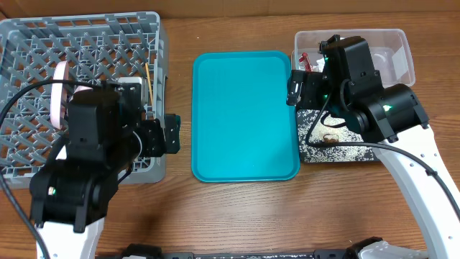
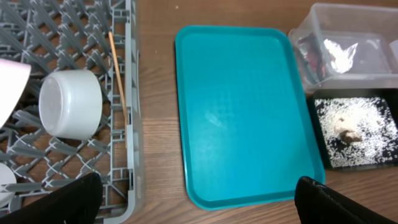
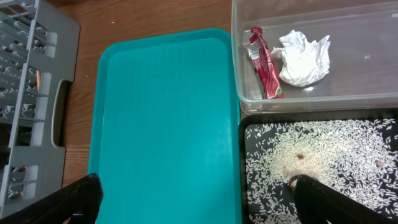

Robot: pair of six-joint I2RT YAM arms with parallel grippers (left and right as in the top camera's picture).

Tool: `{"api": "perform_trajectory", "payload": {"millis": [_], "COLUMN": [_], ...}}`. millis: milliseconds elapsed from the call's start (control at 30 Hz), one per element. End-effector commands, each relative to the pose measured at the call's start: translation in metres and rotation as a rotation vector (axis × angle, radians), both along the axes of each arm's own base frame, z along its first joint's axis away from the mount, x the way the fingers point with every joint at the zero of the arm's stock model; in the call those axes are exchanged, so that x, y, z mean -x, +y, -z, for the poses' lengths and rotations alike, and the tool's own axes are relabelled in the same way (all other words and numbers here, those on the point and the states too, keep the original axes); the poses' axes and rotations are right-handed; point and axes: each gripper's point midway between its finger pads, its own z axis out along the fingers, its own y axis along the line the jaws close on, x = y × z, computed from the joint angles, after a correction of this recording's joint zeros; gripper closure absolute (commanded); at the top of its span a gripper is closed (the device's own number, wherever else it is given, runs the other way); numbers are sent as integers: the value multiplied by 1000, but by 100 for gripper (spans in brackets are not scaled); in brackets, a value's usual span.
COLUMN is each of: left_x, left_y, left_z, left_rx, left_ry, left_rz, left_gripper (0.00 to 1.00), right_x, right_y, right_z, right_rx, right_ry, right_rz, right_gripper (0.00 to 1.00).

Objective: Sort waste into correct bins and load items into the dishwasher

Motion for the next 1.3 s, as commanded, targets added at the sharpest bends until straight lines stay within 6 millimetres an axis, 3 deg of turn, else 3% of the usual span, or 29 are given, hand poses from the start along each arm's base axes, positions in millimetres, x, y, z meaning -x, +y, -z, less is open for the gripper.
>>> {"api": "perform_trajectory", "payload": {"millis": [0,233,367,567,767,933,1267], "left_x": [-8,-21,-12,-7,18,41,44], "left_y": [-1,-3,-20,-22,17,23,23], "left_z": [6,28,41,27,-11,-31,-32], "left_rx": [-3,-16,51,16,-98,-96,-90], "left_ry": [27,111,203,128,-32,-121,-125], "left_rz": [-12,-11,56,136,-17,-35,-30], "left_gripper": [0,0,0,0,0,0,0], "right_x": [-2,-2,-3,-3,-3,-3,-3], "right_y": [-2,-2,-2,-2,-2,-2,-2], "right_z": [-6,-6,-6,-6,-6,-6,-6], "right_rx": [0,-1,-1,-1,-1,-1,-1], "right_ry": [-18,-19,-20,-20,-20,-20,-20], "right_rz": [12,12,12,12,12,12,12], "right_gripper": [0,0,0,0,0,0,0]}}
